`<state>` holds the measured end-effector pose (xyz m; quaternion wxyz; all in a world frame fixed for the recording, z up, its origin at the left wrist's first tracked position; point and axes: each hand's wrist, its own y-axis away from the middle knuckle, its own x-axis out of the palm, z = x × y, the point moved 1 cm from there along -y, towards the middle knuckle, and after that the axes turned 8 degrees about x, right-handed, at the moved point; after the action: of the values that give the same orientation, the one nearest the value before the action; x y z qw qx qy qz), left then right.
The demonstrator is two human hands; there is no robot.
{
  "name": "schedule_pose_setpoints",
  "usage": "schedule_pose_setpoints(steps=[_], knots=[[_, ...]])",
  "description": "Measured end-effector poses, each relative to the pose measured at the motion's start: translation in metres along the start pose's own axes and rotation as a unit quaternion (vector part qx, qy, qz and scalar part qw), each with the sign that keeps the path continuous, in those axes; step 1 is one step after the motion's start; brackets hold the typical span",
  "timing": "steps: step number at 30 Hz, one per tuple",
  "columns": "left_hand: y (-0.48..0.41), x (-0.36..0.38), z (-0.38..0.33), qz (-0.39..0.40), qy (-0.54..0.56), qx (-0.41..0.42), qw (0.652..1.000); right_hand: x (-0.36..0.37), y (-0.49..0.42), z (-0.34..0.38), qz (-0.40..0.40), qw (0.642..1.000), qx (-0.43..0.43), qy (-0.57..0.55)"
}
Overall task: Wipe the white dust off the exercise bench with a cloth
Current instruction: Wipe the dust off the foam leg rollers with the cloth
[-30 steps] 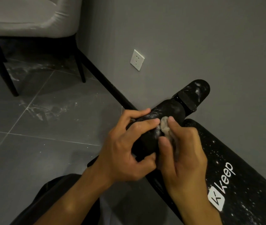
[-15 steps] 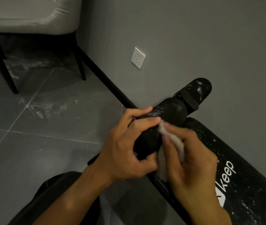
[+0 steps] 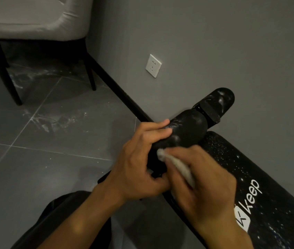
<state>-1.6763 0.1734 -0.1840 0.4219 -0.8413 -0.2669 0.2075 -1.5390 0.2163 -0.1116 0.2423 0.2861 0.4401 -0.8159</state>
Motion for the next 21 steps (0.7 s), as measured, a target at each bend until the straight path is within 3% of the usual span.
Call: schedule_pose_setpoints(steps=[5,12,18,21], knots=[[-0.002,0.001,-0.003,0.002,-0.023,0.003,1.000,-0.003,-0.023,-0.014,-0.072,0.992,0.096,0.025],[0.000,-0.001,-0.004,0.007,-0.027,0.010,1.000,-0.001,0.010,-0.005,-0.004,0.998,0.034,-0.053],[-0.004,-0.006,-0.009,0.038,-0.063,0.021,0.997,-0.007,-0.014,-0.014,-0.077,0.988,0.131,-0.040],[-0.004,-0.008,-0.012,0.055,-0.076,0.016,0.995,-0.003,0.002,-0.009,-0.052,0.993,0.095,-0.056]])
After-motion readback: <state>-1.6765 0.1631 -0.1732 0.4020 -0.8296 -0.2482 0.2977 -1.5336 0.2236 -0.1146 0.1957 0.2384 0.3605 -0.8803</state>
